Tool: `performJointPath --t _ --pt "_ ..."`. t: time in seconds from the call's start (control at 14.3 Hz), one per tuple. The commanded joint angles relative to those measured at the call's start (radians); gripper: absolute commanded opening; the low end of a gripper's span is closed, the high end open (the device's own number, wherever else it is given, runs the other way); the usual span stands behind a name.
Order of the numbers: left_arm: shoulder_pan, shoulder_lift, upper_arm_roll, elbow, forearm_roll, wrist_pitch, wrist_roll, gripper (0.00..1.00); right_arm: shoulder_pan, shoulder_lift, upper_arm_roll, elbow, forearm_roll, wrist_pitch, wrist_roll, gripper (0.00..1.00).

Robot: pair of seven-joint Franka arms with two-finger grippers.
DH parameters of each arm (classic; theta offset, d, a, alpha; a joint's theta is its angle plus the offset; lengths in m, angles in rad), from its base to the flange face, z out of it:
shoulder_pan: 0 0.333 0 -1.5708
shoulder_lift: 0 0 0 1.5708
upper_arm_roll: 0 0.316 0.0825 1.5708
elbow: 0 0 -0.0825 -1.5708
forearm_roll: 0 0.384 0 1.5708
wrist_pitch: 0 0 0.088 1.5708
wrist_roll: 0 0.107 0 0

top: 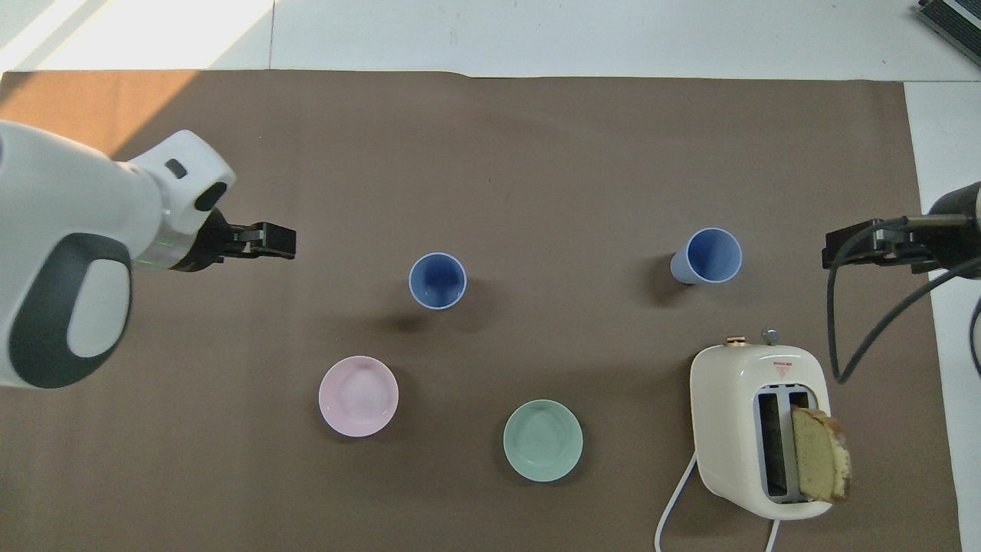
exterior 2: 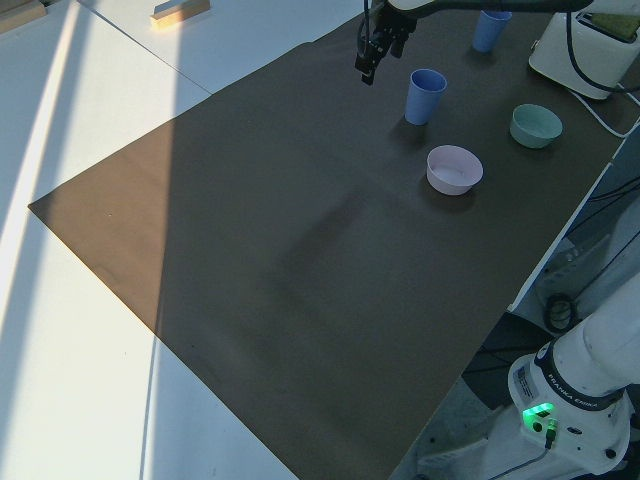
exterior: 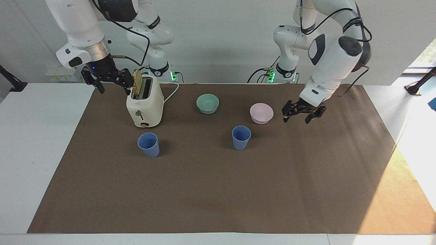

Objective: Stack blue cups with both arms
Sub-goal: 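Release the blue cup and withdraw the left gripper to rest, then reach the right gripper to the blue cup near the toaster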

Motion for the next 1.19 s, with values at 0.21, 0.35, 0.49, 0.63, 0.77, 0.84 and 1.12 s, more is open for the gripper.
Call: performJointPath --t 0.21,0.35,0.49,0.63,0.77,0.84,1.12 --pt "0.180 0.024 -0.013 0.143 0.097 -0.095 0.173 1.00 0.029 0.048 0.001 -0.224 0.040 0.291 0.005 1.00" --pt "0.217 0.030 -0.013 0.203 0.099 -0.158 0.211 1.00 0.029 0.114 0.001 -0.224 0.040 0.367 0.007 1.00" --pt "0.250 0.031 -0.013 0.256 0.102 -0.215 0.242 1.00 0.027 0.151 0.001 -0.233 0.040 0.420 0.008 1.00" --pt "0.269 0.034 -0.013 0.305 0.103 -0.289 0.287 1.00 0.013 0.193 0.001 -0.240 0.040 0.443 0.007 1.00" --pt "0.270 0.022 -0.011 0.314 0.100 -0.318 0.288 1.00 0.013 0.217 0.001 -0.252 0.040 0.492 0.008 1.00" --pt "0.272 0.015 -0.011 0.301 0.099 -0.324 0.285 1.00 0.010 0.233 0.000 -0.255 0.040 0.506 0.007 1.00" --pt "0.264 0.001 -0.013 0.273 0.099 -0.327 0.278 1.00 -0.008 0.257 0.001 -0.275 0.040 0.533 -0.005 1.00"
